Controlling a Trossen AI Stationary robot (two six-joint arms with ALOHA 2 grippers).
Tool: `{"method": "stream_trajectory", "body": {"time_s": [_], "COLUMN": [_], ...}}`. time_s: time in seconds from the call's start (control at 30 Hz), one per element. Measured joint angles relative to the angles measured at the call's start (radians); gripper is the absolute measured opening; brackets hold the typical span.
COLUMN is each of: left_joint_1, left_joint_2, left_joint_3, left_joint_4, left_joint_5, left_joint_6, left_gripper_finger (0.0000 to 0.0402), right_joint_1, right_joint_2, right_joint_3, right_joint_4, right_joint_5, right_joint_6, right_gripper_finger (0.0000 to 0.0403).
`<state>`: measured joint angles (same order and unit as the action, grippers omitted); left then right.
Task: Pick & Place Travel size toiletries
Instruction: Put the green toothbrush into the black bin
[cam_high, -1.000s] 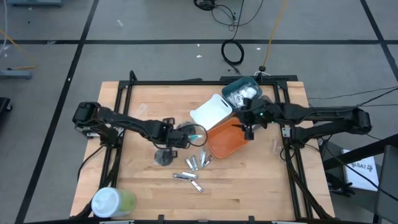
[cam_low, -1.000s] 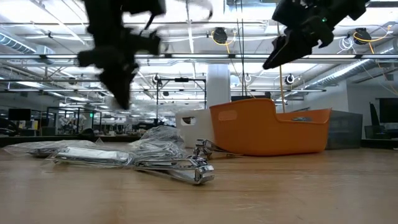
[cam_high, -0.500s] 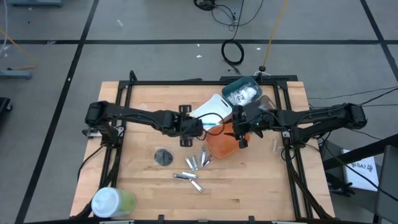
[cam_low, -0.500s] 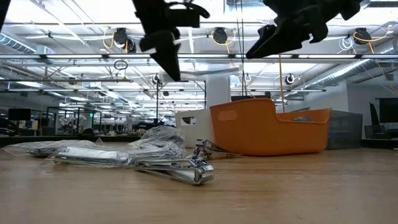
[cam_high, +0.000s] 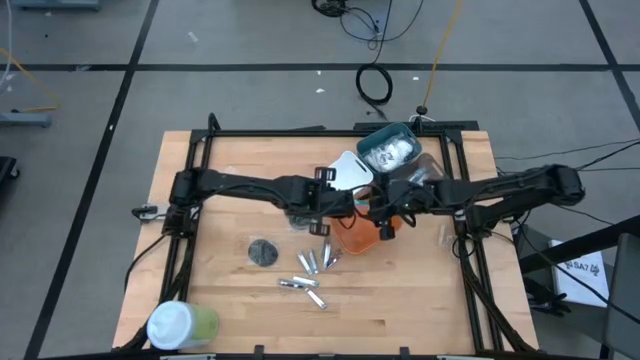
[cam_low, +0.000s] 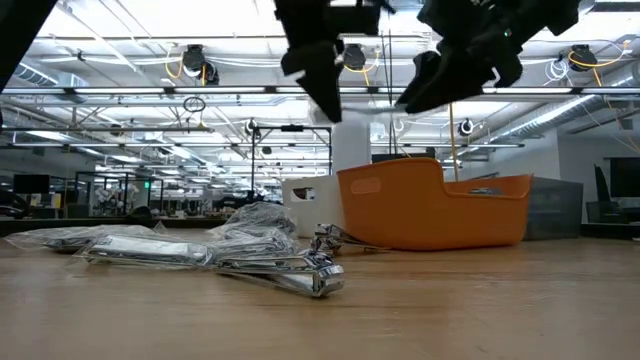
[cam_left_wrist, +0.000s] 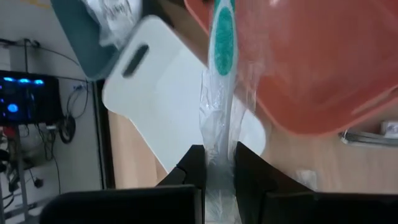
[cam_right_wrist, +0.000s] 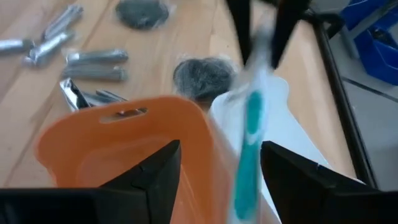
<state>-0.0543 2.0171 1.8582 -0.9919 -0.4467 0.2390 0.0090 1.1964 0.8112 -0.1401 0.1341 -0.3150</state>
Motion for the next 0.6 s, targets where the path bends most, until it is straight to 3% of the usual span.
{"method": "stream_trajectory", "body": {"time_s": [0.23, 0.6], "left_joint_1": [-0.025, -0.025], "left_joint_2": [0.000, 0.000], "left_joint_3": [0.020, 0.020], "left_joint_4": [0.000, -0.001], "left_joint_5": [-0.007, -0.003], "left_joint_6": [0.001, -0.039], "left_gripper_finger": [0.0035, 0.0045], "right_joint_1": [-0.001, -0.001], "right_joint_2": [0.027, 0.005], "right_joint_3": [0.000, 0.000], "right_joint_4": [0.001, -0.002], "right_joint_5": [0.001, -0.001], "right_joint_6": [-0.011, -0.011], "right_gripper_finger": [0.0177, 0.0051]}}
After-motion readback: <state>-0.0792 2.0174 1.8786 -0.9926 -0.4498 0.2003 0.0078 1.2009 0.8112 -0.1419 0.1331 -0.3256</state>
